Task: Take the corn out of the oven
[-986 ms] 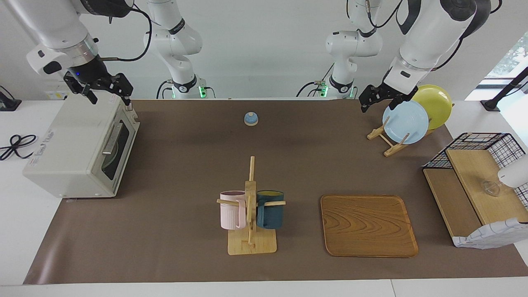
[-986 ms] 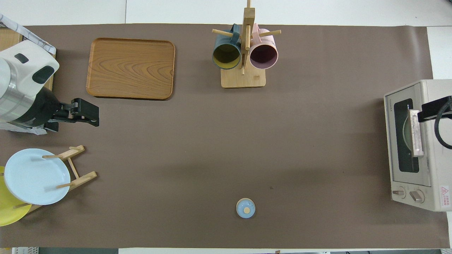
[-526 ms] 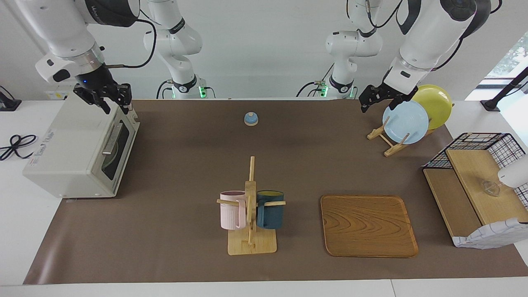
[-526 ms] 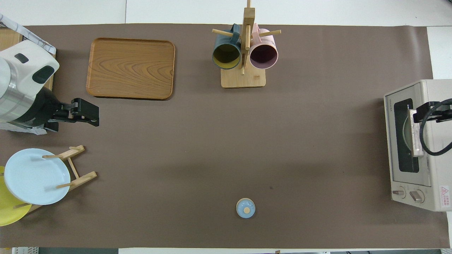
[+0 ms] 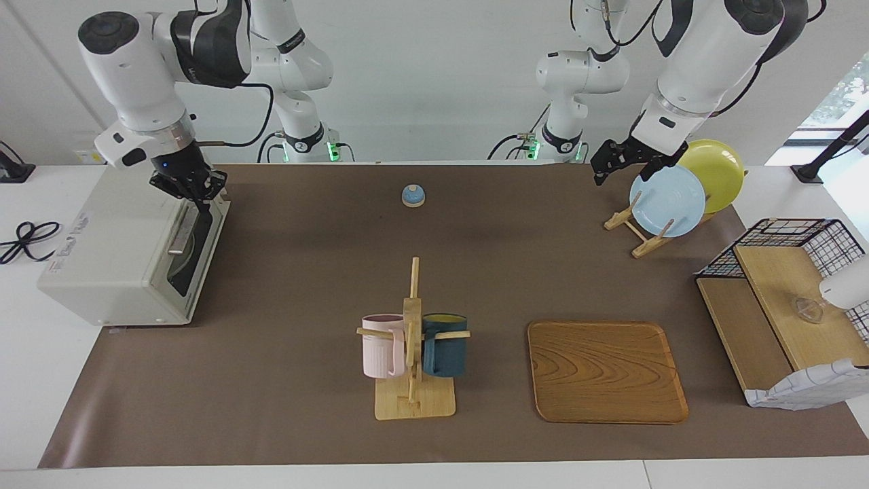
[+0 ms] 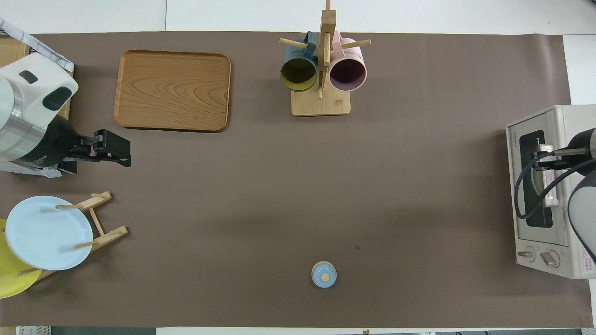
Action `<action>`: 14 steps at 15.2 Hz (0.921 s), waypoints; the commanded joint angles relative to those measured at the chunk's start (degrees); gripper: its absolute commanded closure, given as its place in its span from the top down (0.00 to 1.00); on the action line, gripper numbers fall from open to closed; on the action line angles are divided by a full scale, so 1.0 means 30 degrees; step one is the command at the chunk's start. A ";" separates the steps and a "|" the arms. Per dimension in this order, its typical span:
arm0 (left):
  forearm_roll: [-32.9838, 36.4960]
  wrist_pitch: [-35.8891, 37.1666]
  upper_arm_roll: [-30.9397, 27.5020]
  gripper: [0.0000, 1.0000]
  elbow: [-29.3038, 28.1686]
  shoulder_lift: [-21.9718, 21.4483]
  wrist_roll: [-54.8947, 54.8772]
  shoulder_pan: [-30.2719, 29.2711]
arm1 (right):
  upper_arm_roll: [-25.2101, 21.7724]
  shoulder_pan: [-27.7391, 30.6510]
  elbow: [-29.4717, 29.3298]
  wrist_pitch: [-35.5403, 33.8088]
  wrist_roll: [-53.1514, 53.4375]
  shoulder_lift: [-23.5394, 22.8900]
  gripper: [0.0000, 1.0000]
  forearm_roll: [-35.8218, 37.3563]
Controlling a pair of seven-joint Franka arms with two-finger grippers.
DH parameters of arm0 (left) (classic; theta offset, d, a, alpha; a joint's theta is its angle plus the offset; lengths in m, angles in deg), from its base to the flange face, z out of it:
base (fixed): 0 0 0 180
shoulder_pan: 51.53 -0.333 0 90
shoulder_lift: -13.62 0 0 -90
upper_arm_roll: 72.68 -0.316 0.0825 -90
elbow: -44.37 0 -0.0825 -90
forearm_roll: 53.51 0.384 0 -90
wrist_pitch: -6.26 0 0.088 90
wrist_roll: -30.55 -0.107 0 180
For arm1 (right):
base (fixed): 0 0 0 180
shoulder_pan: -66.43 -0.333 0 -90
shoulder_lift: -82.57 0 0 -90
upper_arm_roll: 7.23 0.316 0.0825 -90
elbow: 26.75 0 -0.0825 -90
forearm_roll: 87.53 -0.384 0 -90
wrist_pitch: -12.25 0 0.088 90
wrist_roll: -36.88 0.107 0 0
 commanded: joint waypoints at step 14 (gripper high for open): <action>0.0368 -0.0094 0.0007 1.00 -0.0178 -0.0275 -0.0011 -0.0026 | 0.0136 0.1733 0.1777 0.1647 0.2879 0.0126 0.00 0.1165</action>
